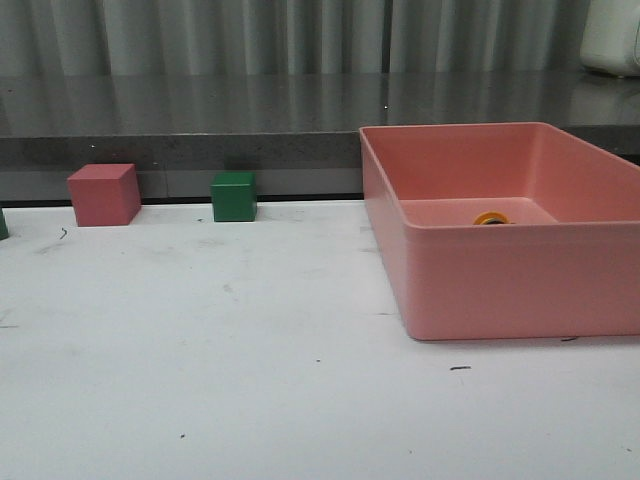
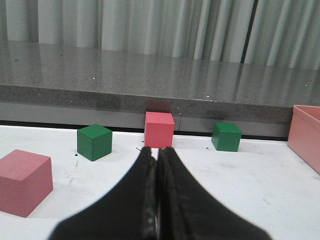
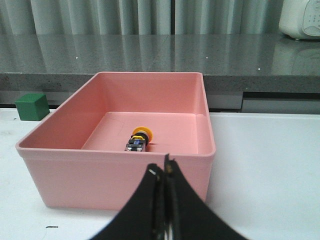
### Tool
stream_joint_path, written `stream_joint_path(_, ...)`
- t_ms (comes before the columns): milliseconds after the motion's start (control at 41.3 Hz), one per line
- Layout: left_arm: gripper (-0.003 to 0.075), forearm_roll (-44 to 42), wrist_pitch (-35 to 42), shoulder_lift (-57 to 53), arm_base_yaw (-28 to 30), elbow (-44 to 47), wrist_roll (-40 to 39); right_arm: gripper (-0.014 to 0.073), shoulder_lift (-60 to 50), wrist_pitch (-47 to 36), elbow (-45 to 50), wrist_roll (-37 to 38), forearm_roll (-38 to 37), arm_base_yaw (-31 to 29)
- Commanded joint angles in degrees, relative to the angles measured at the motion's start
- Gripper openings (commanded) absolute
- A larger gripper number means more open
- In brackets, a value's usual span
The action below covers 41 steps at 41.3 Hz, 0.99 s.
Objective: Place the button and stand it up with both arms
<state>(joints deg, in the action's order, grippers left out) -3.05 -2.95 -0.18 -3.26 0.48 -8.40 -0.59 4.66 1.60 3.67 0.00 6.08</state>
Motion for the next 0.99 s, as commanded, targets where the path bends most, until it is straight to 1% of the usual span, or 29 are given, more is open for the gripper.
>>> stream_joint_path(0,-0.0020,0.0,4.7,-1.3,0.0,0.8,0.0,-0.0067,-1.0,-5.0,-0.3,-0.6,0.0,-0.4)
stream_joint_path(484,-0.0020,0.0,4.7,-1.3,0.0,0.8,0.0,-0.0067,-1.0,-5.0,-0.3,-0.6,0.0,-0.4)
stream_joint_path(654,-0.0020,0.0,4.7,-1.3,0.0,0.8,0.0,-0.0067,-1.0,-8.1,-0.3,-0.6,0.0,-0.4)
stream_joint_path(872,-0.0020,0.2,9.8,-1.3,0.0,0.7,0.0,-0.0067,-1.0,-9.6,-0.3,-0.6,0.0,-0.4)
stream_joint_path(969,-0.0020,0.5,9.2,-1.3,0.0,-1.8,0.0,-0.0067,-1.0,-9.3,-1.5,-0.6,0.0,-0.4)
